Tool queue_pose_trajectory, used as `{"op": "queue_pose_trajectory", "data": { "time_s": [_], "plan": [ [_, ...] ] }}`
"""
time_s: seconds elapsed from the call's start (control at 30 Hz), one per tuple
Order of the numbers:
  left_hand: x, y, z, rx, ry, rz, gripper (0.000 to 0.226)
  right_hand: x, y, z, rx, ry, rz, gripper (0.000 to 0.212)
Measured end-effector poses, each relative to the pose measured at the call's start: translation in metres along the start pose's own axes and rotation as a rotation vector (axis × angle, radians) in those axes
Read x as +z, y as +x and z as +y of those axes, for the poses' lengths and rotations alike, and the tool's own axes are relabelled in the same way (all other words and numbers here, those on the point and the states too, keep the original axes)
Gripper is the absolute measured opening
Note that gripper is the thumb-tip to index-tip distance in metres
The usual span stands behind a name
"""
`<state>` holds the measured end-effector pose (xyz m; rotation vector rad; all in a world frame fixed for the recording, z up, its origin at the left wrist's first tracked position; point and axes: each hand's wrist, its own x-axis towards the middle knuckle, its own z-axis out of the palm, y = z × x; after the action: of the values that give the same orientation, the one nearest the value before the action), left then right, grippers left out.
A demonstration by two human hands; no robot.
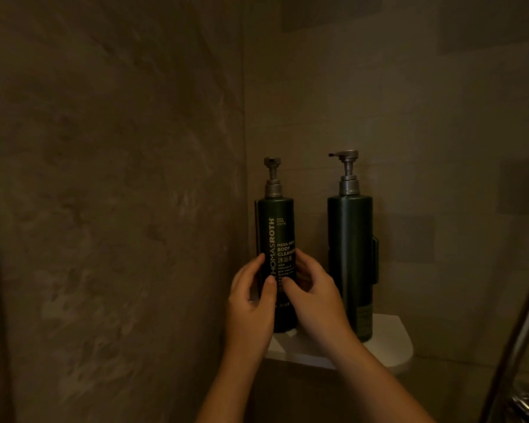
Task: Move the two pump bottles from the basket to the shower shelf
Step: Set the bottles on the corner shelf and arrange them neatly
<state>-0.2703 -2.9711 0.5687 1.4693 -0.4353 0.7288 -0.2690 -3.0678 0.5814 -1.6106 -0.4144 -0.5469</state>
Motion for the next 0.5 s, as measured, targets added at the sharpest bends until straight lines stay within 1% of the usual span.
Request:
{"op": "queue_pose_trajectory", "data": {
  "time_s": [0.27, 0.5],
  "plan": [
    [0.001, 0.011, -0.011, -0.055, -0.026, 0.033, 0.035, 0.011, 0.014, 0.008, 0.029, 0.024, -0.013, 0.048],
    [0.002, 0.017, -0.02, -0.083, -0.023, 0.067, 0.04, 0.017, 0.02, 0.015, 0.034, -0.008, -0.023, 0.049]
  ]
}}
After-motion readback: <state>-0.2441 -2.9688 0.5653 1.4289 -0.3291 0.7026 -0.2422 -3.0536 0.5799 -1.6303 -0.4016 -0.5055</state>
